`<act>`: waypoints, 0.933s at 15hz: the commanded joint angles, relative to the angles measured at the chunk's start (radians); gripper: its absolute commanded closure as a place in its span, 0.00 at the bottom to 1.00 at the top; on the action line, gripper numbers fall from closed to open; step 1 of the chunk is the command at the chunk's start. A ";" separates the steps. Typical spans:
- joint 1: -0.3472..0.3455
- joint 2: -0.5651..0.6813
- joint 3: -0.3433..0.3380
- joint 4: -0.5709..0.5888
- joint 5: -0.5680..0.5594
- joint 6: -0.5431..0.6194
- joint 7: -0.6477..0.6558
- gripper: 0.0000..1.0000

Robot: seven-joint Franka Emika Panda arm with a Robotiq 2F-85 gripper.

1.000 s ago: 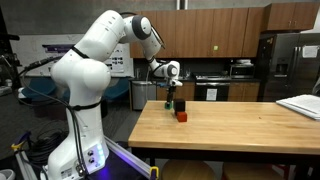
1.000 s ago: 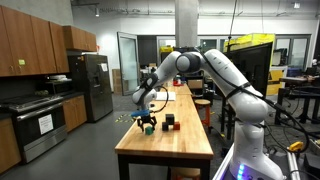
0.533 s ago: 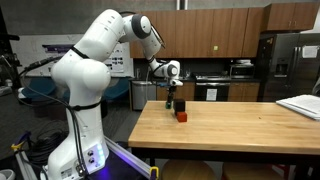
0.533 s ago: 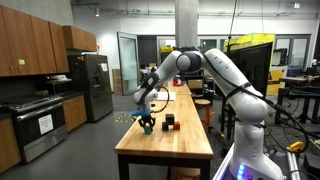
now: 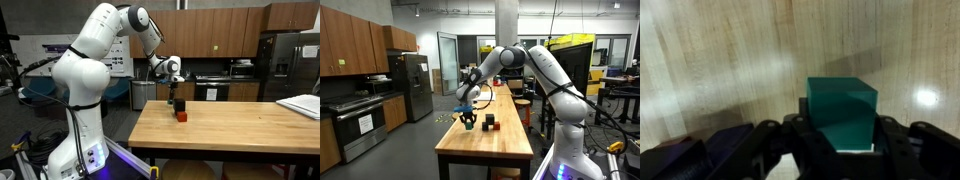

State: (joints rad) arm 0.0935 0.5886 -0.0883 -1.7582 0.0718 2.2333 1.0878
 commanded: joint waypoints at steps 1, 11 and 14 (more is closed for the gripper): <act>-0.014 -0.111 -0.007 -0.116 -0.028 0.051 -0.085 0.76; -0.062 -0.302 -0.014 -0.231 -0.034 0.082 -0.339 0.76; -0.087 -0.348 -0.018 -0.268 -0.023 0.080 -0.389 0.76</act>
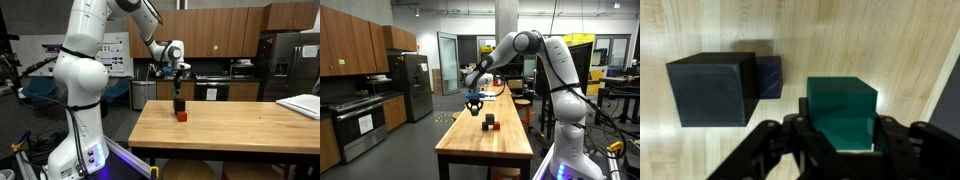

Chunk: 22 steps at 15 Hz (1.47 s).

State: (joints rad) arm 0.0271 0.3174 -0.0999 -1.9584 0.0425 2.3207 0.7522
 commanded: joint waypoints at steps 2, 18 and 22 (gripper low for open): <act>-0.032 -0.106 -0.013 -0.099 -0.001 -0.005 -0.071 0.76; -0.084 -0.254 -0.035 -0.313 -0.010 0.019 -0.123 0.76; -0.098 -0.247 -0.039 -0.326 -0.020 0.022 -0.129 0.76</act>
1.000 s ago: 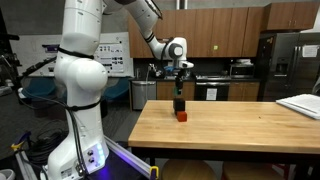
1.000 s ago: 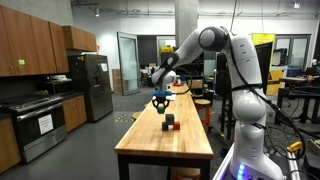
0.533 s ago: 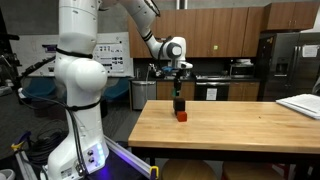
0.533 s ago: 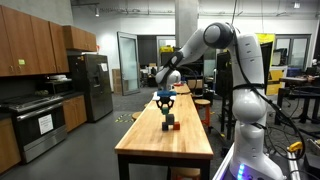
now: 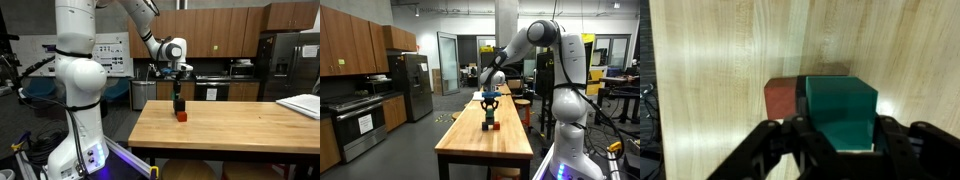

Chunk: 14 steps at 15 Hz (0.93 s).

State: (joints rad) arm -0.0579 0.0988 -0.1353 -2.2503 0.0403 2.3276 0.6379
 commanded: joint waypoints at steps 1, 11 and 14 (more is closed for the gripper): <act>-0.016 -0.024 -0.005 -0.034 -0.019 0.021 -0.016 0.76; -0.036 0.001 -0.011 -0.006 -0.011 0.030 -0.065 0.76; -0.039 0.016 -0.010 0.010 -0.003 0.029 -0.090 0.76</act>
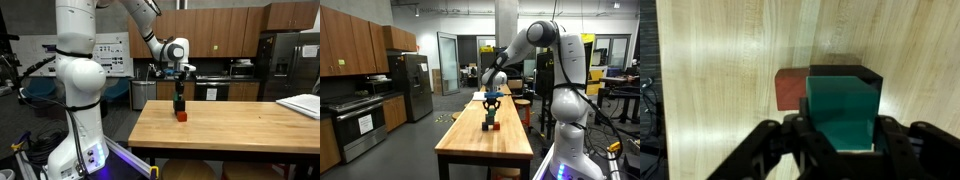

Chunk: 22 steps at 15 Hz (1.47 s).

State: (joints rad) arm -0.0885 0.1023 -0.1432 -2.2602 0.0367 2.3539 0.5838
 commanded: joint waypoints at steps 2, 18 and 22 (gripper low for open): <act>-0.008 0.017 -0.003 0.030 0.000 -0.003 -0.047 0.76; 0.001 0.062 0.001 0.073 0.009 -0.015 -0.104 0.76; 0.001 0.064 0.003 0.076 0.013 -0.023 -0.106 0.23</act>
State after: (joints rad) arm -0.0880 0.1572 -0.1396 -2.2047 0.0395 2.3515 0.4963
